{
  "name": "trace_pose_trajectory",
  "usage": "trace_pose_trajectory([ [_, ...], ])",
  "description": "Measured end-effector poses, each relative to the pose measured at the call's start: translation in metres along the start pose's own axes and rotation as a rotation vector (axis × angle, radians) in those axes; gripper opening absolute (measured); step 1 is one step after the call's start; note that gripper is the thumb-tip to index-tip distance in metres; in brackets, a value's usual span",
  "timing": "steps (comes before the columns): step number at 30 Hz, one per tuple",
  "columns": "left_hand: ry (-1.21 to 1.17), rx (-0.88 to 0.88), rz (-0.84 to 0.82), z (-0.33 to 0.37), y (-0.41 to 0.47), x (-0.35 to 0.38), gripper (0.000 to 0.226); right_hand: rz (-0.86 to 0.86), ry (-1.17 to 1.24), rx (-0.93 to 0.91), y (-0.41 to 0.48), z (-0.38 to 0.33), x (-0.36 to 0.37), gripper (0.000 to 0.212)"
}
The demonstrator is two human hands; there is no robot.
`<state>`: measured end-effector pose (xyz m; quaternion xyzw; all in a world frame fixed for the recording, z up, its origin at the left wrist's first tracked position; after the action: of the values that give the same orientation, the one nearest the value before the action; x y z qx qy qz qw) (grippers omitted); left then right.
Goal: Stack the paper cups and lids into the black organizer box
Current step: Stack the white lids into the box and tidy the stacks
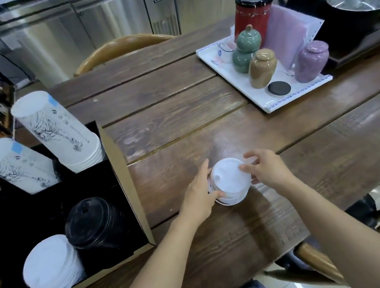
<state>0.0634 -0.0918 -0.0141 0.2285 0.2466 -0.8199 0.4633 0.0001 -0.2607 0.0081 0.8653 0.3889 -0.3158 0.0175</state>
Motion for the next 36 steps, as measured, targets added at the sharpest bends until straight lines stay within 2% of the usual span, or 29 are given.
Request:
trace_pose_trajectory([
  [6, 0.002, -0.090, 0.057, -0.018, 0.003, 0.005, 0.079, -0.157, 0.009, 0.097, 0.000, 0.021, 0.015, 0.037],
  [10, -0.125, -0.258, 0.212, -0.027, -0.006, 0.003, 0.054, -0.171, -0.195, -0.044, 0.009, 0.022, 0.015, 0.015],
  [14, -0.190, -0.443, 0.198, -0.030, -0.017, 0.010, 0.046, -0.190, -0.198, -0.077, 0.019, 0.022, 0.016, 0.044],
  [15, -0.201, -0.490, 0.175, -0.029, -0.019, 0.013, 0.046, -0.193, -0.180, -0.082, 0.020, 0.020, 0.018, 0.044],
  [18, -0.108, -0.551, 0.100, -0.023, -0.026, 0.022, 0.048, -0.288, -0.119, -0.085, 0.019, 0.017, 0.028, 0.009],
  [20, -0.007, -0.512, 0.110, -0.019, -0.026, 0.027, 0.050, -0.367, -0.107, -0.103, 0.015, 0.016, 0.035, 0.024],
  [23, -0.004, -0.515, 0.171, -0.018, -0.026, 0.035, 0.049, -0.427, -0.069, -0.071, 0.014, 0.021, 0.038, 0.022],
  [27, -0.232, -0.641, 0.250, -0.020, -0.028, 0.041, 0.043, -0.394, 0.024, 0.006, 0.018, 0.025, 0.031, 0.018],
  [31, -0.350, -0.627, 0.374, -0.022, -0.026, 0.028, 0.024, -0.405, 0.084, 0.023, 0.020, 0.018, 0.029, 0.025],
  [33, -0.450, -0.612, 0.389, -0.019, -0.024, 0.019, 0.025, -0.422, 0.078, -0.021, 0.019, 0.006, 0.030, 0.032],
  [36, -0.532, -0.578, 0.433, -0.014, -0.021, -0.002, 0.028, -0.445, 0.110, -0.118, 0.015, -0.020, 0.033, 0.054],
])
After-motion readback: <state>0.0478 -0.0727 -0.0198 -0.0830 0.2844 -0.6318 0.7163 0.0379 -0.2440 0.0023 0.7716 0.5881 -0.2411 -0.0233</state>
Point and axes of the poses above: each hand's wrist, its own y-axis towards the middle knuckle, its own x-axis out of the palm, z = x × y, the point moved 5 cm from there along y, towards the middle knuckle, and after that the axes turned 12 degrees about z, right-handed, at the moved point
